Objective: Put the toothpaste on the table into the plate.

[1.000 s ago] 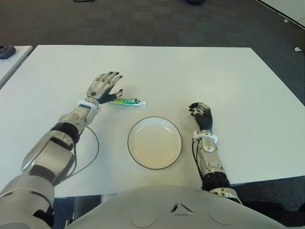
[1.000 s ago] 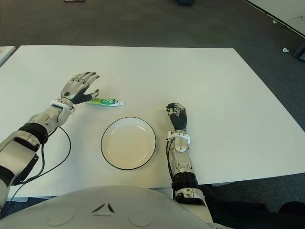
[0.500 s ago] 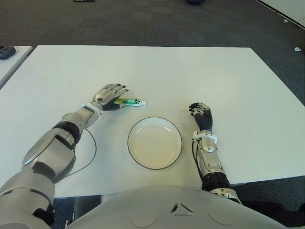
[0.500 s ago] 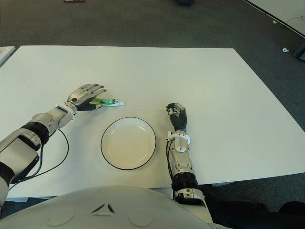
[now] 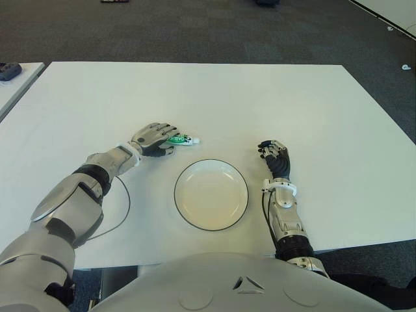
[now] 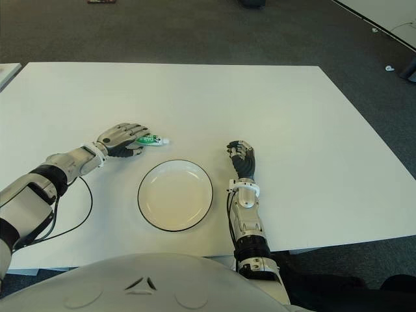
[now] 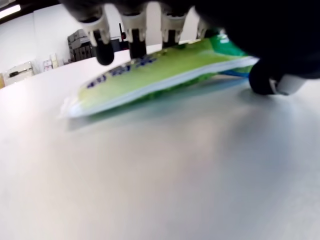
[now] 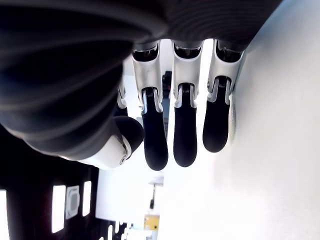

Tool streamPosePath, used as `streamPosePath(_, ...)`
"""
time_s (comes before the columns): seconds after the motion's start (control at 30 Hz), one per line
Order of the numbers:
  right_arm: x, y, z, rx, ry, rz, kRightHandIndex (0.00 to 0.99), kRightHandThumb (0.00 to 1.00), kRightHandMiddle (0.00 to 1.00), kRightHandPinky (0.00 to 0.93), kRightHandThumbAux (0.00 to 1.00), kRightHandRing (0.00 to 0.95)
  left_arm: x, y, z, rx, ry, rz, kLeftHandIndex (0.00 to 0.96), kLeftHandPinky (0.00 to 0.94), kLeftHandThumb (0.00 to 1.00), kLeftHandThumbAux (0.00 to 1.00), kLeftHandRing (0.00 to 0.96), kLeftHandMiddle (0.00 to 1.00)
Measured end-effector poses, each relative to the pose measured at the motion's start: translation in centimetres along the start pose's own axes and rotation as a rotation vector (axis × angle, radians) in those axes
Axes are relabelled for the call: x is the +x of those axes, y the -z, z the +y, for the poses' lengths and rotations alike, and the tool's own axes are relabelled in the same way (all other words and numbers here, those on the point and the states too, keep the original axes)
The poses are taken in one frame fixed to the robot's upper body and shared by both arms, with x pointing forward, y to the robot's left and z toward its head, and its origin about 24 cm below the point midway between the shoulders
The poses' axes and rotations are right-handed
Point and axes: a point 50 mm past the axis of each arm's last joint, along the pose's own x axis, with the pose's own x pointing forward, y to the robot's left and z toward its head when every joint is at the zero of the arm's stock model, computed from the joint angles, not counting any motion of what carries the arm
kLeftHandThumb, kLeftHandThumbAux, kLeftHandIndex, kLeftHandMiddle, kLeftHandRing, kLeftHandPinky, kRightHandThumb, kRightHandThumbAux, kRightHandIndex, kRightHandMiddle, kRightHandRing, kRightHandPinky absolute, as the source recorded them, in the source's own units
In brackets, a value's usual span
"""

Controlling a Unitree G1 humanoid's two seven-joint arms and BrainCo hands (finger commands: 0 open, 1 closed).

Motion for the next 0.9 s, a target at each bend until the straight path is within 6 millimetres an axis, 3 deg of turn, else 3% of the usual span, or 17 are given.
streamPosePath(0.77, -0.03, 0.13, -0.15, 0.005, 0.011, 0.005, 0.428, 0.711, 0.471, 0.472, 0.732, 0.449, 0.69, -0.58, 0.06, 0.037, 0.084, -0.046, 0.0, 0.042, 0.528, 0.254, 0.0, 0.0)
streamPosePath(0.87, -0.07, 0.16, -0.16, 0.008, 0.012, 0.006, 0.428, 0.711, 0.471, 0.475, 0.733, 0.451, 0.73, -0.56, 0.06, 0.04, 0.09, -0.045, 0.033, 0.116, 0.524, 0.271, 0.044, 0.048)
streamPosePath(0.9, -0.09, 0.16, -0.16, 0.01, 0.012, 0.005, 0.428, 0.711, 0.471, 0.477, 0.733, 0.453, 0.74, -0.52, 0.06, 0.041, 0.093, -0.043, 0.138, 0.209, 0.544, 0.294, 0.143, 0.15)
